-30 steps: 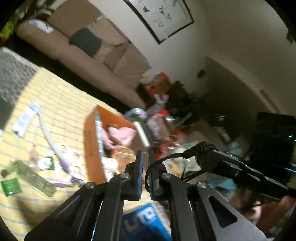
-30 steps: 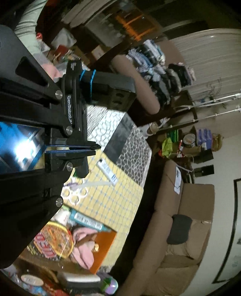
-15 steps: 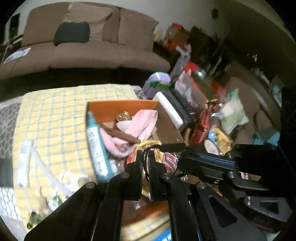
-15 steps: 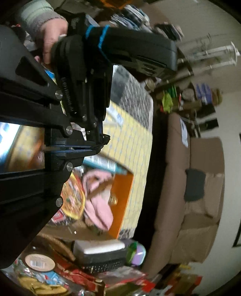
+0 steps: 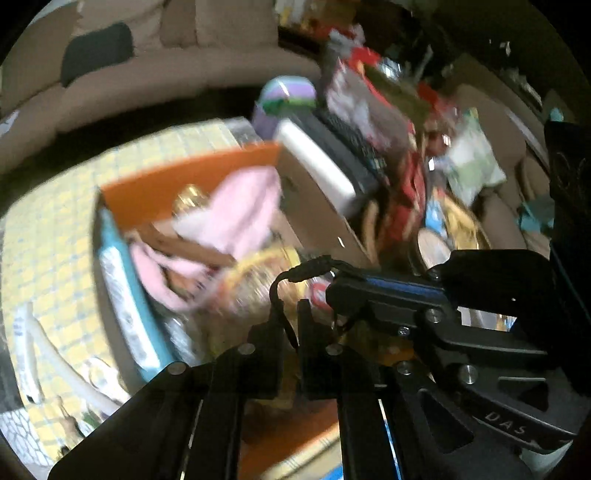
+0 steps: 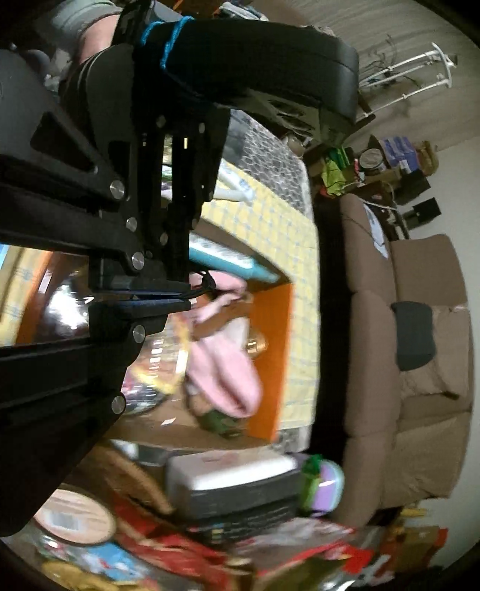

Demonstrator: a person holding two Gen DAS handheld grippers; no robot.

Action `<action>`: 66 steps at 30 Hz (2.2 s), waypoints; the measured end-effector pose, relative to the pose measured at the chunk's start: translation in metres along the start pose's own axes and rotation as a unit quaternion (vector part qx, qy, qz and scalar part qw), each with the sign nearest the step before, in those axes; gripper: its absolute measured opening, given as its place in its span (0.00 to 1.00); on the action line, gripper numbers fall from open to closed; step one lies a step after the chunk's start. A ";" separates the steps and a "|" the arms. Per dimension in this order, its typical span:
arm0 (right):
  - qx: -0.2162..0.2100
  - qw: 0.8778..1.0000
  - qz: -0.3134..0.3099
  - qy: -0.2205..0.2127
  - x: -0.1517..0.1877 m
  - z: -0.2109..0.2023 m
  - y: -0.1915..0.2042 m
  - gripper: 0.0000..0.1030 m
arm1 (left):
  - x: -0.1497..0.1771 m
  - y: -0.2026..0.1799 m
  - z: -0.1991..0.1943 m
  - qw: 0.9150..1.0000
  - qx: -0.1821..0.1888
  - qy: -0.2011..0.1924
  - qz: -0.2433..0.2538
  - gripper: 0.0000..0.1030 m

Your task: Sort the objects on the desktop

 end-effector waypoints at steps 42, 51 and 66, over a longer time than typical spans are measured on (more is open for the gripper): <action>-0.080 0.984 -0.086 0.132 0.060 0.137 0.203 0.38 | 0.236 0.201 -0.132 0.981 -0.075 -0.043 -0.173 0.89; -0.039 0.983 -0.023 0.177 0.069 0.220 0.190 0.37 | 0.271 0.202 -0.121 0.987 -0.079 -0.040 -0.137 0.89; 0.029 0.954 -0.217 0.204 0.065 0.217 0.225 0.42 | 0.296 0.183 -0.072 0.993 -0.088 0.017 0.077 0.87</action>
Point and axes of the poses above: each gripper's, at about its wrist camera, not at the fingertips, and z roughly the way its jaws point, y to its left, x to its underside, the point moved 3 cm from there along z, roughly the way its jaws point, and after that the axes turned 13 degrees about z, right-handed, at the moved point
